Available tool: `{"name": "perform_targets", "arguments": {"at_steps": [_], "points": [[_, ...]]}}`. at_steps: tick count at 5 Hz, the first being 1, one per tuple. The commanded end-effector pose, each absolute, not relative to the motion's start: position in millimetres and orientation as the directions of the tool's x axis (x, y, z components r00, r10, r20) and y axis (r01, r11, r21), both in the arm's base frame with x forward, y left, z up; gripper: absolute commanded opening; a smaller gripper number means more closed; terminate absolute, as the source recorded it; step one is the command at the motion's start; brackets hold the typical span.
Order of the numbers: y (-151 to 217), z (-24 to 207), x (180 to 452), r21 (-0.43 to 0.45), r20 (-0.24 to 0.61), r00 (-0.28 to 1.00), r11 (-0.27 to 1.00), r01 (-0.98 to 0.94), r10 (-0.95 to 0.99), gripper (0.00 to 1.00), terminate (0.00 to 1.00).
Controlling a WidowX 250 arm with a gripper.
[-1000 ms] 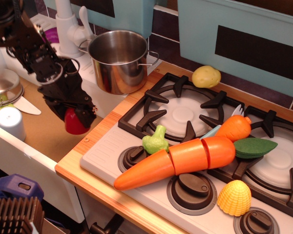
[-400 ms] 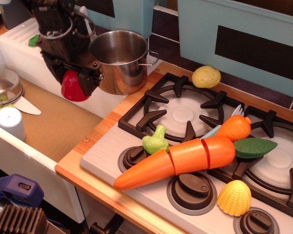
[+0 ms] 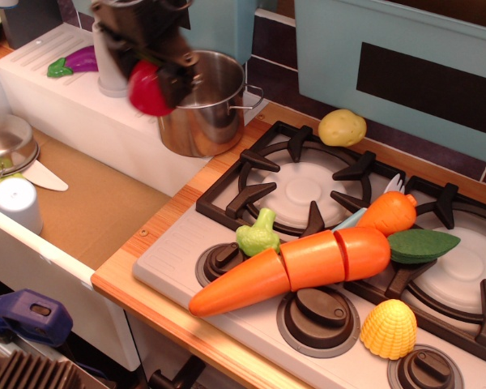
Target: Put sweet potato in pot
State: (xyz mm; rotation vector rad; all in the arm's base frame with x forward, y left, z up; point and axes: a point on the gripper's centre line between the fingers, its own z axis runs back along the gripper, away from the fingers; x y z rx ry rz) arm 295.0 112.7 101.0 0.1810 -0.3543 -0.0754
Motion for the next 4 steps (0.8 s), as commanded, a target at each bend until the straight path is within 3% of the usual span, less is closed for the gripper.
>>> {"name": "perform_targets", "arguments": {"at_steps": [1,3,4], "points": [[123.8,122.2,330.1,0.237,0.391,0.897,0.964,0.116,-0.204,1.00,0.00],[139.1,107.1,354.5,0.250,0.419,0.849,0.940,0.233,-0.322,1.00,0.00],[139.1,107.1,354.5,0.250,0.419,0.849,0.940,0.233,-0.322,1.00,1.00]]}}
